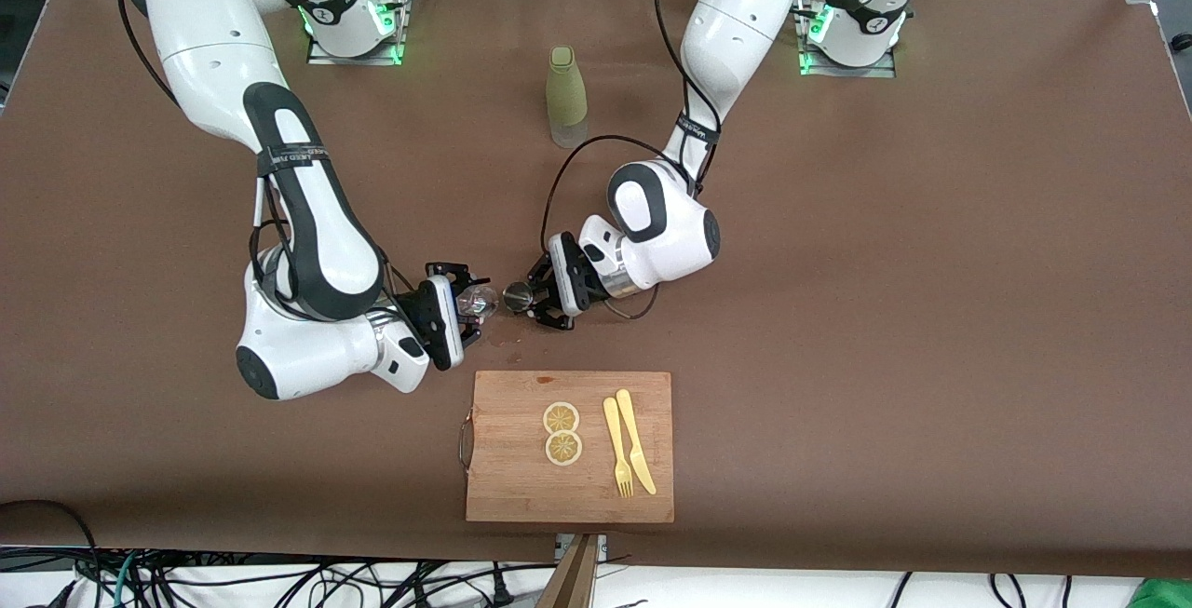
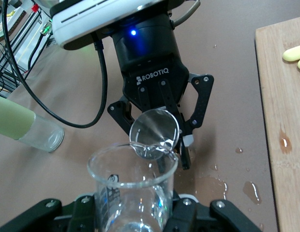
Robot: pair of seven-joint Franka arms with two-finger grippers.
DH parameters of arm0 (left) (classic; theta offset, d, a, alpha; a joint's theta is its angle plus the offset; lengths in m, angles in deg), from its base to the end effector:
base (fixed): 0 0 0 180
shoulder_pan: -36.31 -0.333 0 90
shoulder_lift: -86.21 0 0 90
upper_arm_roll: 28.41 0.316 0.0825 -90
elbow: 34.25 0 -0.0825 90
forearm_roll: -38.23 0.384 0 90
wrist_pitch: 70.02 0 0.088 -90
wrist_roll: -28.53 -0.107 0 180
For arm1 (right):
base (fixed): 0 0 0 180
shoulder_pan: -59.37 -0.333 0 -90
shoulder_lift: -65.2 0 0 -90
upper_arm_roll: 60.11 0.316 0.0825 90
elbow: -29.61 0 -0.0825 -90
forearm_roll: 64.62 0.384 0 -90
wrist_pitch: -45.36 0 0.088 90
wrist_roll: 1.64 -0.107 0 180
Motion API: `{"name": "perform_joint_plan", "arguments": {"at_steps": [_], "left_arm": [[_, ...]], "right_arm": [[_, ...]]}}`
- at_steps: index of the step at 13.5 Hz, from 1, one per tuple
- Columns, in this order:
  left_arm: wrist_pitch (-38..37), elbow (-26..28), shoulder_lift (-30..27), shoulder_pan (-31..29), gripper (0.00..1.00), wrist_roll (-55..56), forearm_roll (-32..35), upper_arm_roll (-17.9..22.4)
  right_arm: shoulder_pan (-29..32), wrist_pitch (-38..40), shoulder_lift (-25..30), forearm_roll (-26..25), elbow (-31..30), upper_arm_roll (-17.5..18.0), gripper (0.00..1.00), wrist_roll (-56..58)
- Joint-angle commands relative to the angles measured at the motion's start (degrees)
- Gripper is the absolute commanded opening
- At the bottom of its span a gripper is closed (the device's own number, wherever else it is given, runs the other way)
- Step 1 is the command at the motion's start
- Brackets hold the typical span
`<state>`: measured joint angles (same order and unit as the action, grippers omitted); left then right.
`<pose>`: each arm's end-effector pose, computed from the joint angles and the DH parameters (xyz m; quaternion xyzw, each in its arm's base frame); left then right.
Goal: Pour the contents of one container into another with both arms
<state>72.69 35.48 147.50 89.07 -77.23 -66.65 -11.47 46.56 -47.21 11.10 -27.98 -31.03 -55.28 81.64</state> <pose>0.5853 -0.4999 0.1528 0.7136 -0.5048 0.3584 0.3279 0.6921 0.2631 0.2575 -0.6499 -0.6558 -0.0346 0.3826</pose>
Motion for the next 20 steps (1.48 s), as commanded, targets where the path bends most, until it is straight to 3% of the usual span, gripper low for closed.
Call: {"name": "perform_joint_plan", "arguments": {"at_steps": [1,20], "left_arm": [[1.0,-2.1,1.3,0.9,0.0,1.0,-2.3,1.3],[0.9,-2.1,1.3,0.9,0.0,1.0,-2.3,1.3]], "right_arm": [[-0.3,0.4,1.0,-2.4,0.1,0.6,0.42,-1.7],[-2.6,-1.4,1.0,-8.1,0.2,0.7,0.42,-5.2]]}}
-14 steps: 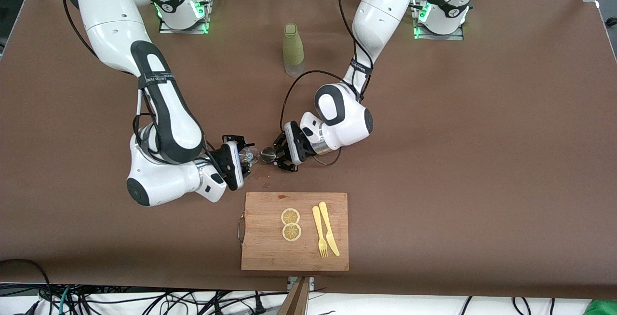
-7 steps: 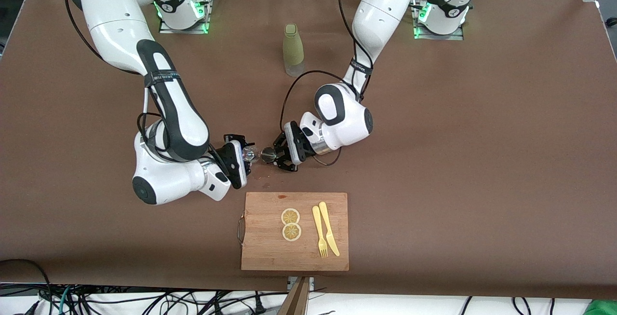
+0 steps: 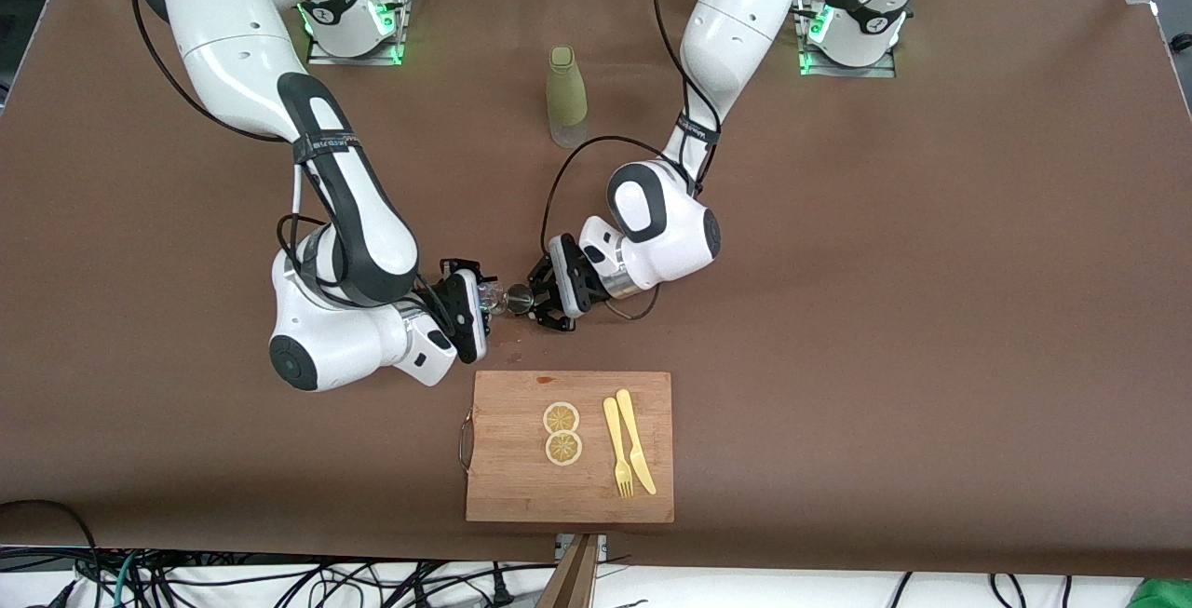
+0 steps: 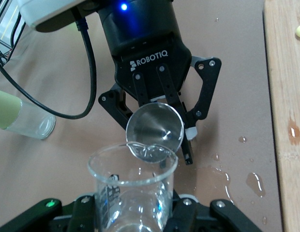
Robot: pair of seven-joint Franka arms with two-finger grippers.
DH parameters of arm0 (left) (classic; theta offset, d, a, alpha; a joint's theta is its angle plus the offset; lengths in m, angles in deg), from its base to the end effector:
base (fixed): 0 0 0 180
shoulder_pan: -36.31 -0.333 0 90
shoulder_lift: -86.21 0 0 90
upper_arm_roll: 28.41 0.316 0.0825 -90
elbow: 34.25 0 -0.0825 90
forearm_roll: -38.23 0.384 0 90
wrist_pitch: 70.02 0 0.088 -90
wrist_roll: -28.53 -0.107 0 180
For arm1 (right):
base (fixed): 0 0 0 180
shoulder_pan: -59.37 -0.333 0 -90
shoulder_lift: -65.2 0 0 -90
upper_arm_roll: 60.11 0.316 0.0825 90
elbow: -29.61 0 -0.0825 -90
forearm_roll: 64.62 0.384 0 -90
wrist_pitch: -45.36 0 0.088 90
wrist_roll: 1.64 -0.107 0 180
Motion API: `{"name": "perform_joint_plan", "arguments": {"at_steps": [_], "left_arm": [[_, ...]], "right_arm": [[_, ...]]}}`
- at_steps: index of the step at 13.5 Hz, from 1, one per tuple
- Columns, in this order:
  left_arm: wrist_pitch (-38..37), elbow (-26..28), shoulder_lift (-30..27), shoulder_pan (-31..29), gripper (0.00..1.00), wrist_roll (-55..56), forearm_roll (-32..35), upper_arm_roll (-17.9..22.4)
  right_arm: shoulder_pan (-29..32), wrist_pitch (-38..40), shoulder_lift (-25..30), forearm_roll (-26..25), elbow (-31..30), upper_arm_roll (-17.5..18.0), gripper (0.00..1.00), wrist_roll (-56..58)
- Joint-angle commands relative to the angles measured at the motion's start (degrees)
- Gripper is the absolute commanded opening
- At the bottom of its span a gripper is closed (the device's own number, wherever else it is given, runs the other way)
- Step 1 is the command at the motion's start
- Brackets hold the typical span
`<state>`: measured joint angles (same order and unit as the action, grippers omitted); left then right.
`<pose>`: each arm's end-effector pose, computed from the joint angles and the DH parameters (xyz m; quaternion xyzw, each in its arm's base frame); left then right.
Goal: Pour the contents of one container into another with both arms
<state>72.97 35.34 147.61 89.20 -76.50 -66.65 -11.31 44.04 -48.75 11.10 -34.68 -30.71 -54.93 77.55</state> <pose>0.5856 -0.5000 0.1529 0.7172 -0.5008 0.3574 0.3273 0.6839 0.2861 0.2545 -0.6632 -0.6704 0.0037 0.3327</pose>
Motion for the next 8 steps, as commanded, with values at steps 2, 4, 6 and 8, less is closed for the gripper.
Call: {"name": "perform_joint_plan", "arguments": {"at_steps": [2,4,6,8], "left_arm": [[0.6,-2.0,1.2,0.8,0.0,0.3,-2.3,1.2],[0.6,-2.0,1.2,0.8,0.0,0.1,-2.3,1.2],[0.6,-2.0,1.2,0.8,0.0,0.0,-2.3,1.3],[0.6,-2.0,1.3,0.8,0.0,0.0,-2.3,1.2]], "right_arm": [[0.0,0.2,1.1,-1.4,-0.1,0.3,0.42,-1.2],[0.0,0.2,1.2,-1.5,0.2,0.3,0.42,-1.3],[0.0,0.5,1.2,-2.9,1.2,0.4,0.42,-2.1],[-0.4,0.6,1.2,-3.1,1.3,0.5,0.42,-2.5]]}}
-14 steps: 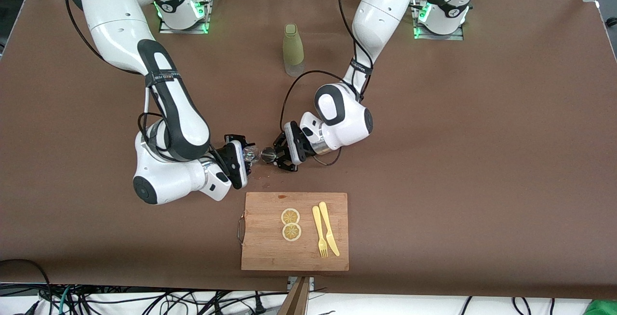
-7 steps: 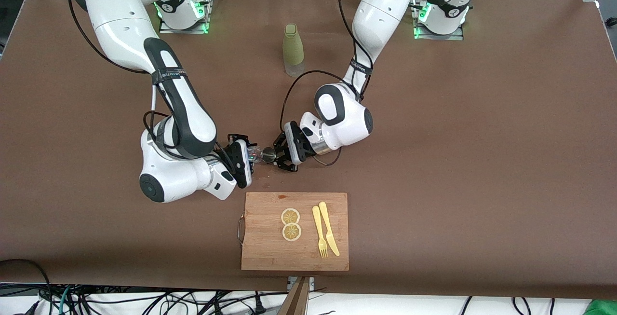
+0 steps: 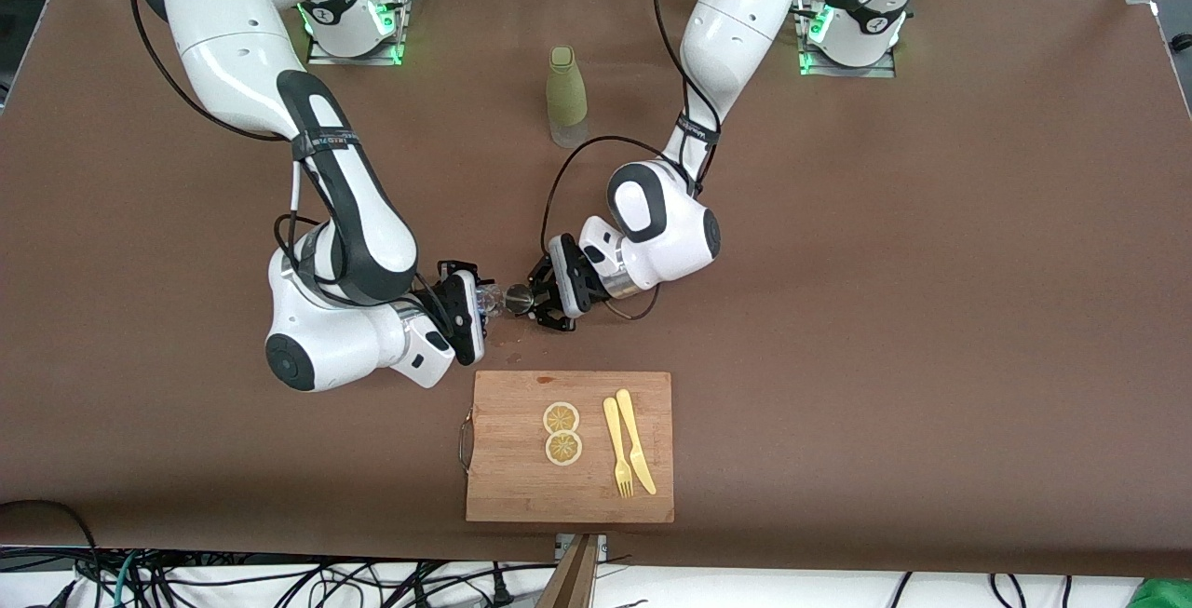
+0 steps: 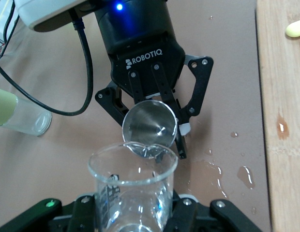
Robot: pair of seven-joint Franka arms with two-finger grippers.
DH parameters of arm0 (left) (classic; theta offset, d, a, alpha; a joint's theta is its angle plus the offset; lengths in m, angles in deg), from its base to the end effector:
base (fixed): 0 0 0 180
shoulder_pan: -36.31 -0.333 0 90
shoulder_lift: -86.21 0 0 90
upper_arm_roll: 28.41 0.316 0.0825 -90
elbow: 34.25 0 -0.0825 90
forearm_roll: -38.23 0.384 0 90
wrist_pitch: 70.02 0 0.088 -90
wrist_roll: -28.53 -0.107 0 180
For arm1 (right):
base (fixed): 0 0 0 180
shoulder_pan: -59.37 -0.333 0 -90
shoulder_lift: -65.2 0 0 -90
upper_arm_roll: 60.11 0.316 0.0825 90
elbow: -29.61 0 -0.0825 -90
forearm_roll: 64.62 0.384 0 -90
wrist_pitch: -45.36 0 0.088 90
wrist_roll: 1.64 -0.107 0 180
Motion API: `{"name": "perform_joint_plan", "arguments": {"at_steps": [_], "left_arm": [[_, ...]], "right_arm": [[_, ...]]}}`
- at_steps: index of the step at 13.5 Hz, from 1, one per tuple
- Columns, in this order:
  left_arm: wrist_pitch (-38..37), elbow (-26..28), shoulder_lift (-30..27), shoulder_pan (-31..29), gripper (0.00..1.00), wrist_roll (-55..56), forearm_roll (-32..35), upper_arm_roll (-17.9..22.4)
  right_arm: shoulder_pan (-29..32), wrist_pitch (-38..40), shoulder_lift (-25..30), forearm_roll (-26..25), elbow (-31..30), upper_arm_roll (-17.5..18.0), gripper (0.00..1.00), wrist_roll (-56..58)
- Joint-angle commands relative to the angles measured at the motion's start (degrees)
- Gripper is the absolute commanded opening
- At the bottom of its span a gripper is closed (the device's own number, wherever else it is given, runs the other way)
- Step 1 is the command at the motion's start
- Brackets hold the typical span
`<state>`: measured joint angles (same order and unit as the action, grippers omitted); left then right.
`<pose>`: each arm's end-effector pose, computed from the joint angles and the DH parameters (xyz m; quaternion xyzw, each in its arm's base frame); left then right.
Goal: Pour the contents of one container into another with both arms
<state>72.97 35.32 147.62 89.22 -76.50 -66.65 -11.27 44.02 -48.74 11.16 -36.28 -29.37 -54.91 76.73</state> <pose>0.5857 -0.5000 0.1530 0.7171 -0.5010 0.3575 0.3271 0.6886 0.2849 0.2640 -0.6673 -0.6741 0.0025 0.3166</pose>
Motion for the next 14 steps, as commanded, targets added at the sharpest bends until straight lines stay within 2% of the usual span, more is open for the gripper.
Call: {"name": "perform_joint_plan", "arguments": {"at_steps": [1,14], "left_arm": [[0.6,-2.0,1.2,0.7,0.0,-0.1,-2.3,1.1],[0.5,-2.0,1.3,0.7,0.0,-0.4,-2.3,1.1]], "right_arm": [[-0.4,0.6,1.1,-1.9,0.0,0.5,0.42,-1.6],[-1.5,0.9,1.5,-6.1,0.5,0.6,0.41,-5.2]]}}
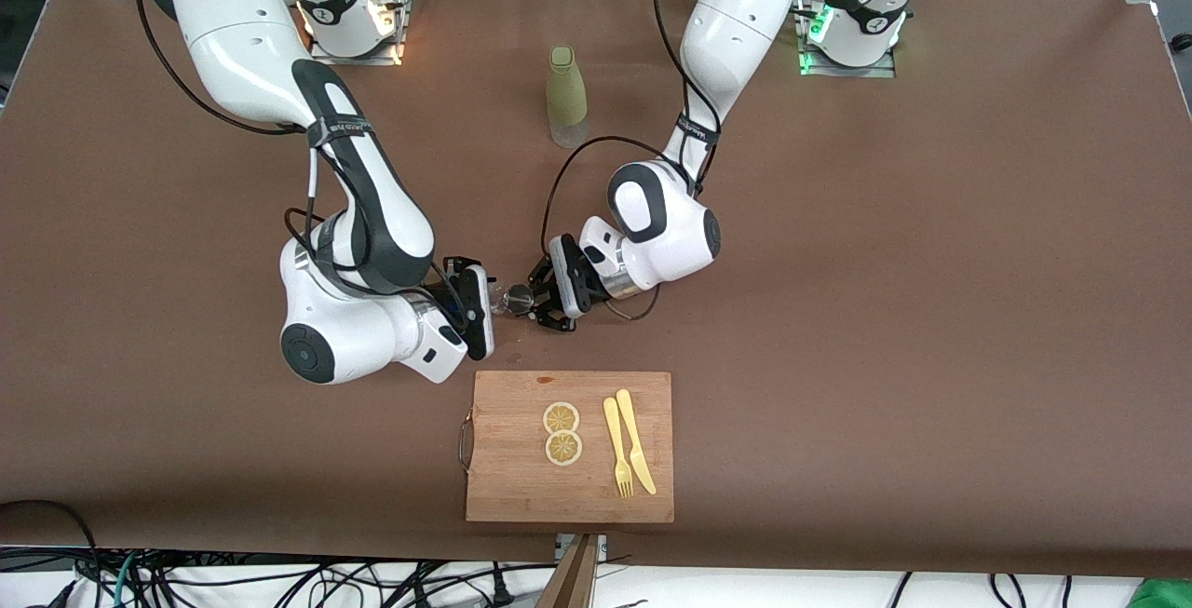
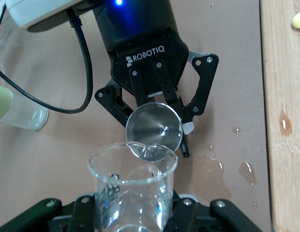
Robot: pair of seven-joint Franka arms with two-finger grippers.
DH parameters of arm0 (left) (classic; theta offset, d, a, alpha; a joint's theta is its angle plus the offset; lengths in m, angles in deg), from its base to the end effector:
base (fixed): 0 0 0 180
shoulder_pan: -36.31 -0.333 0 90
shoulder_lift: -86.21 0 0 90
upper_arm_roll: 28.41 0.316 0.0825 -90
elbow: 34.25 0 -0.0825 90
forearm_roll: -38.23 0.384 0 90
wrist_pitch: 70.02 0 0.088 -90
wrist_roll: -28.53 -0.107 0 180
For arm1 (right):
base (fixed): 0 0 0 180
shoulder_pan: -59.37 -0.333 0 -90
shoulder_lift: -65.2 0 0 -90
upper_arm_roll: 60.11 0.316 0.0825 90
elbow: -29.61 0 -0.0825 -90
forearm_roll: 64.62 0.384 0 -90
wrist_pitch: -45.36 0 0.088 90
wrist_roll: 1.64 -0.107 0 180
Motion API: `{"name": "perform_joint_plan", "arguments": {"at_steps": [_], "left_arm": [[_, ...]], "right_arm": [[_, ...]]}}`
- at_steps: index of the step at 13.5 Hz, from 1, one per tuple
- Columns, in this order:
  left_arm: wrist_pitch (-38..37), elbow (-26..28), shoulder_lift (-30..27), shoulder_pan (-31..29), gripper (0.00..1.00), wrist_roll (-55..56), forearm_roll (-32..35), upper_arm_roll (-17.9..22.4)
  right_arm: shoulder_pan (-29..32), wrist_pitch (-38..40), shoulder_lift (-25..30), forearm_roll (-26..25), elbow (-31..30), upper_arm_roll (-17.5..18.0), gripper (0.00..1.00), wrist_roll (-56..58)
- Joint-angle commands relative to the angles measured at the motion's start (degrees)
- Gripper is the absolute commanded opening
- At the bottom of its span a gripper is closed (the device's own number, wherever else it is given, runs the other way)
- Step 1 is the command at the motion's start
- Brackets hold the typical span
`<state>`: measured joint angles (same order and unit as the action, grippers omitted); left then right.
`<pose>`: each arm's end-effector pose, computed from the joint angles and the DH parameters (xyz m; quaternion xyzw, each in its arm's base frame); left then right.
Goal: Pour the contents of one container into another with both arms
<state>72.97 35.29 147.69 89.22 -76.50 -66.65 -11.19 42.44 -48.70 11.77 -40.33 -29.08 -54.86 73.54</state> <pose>0.5862 -0.4995 0.1525 0.7174 -0.5011 0.3575 0.3263 0.6828 0.2984 0.2708 -0.6762 -0.6791 0.0254 0.2844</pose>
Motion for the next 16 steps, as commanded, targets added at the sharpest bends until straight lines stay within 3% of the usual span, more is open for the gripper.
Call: {"name": "perform_joint_plan", "arguments": {"at_steps": [1,16], "left_arm": [[0.5,-2.0,1.2,0.7,0.0,-0.4,-2.3,1.1],[0.5,-2.0,1.4,0.6,0.0,-0.1,-2.3,1.0]], "right_arm": [[0.1,1.0,0.9,-2.7,0.2,0.5,0.41,-2.4],[-1.3,1.3,1.2,-4.6,1.3,0.5,0.41,-5.7]]}}
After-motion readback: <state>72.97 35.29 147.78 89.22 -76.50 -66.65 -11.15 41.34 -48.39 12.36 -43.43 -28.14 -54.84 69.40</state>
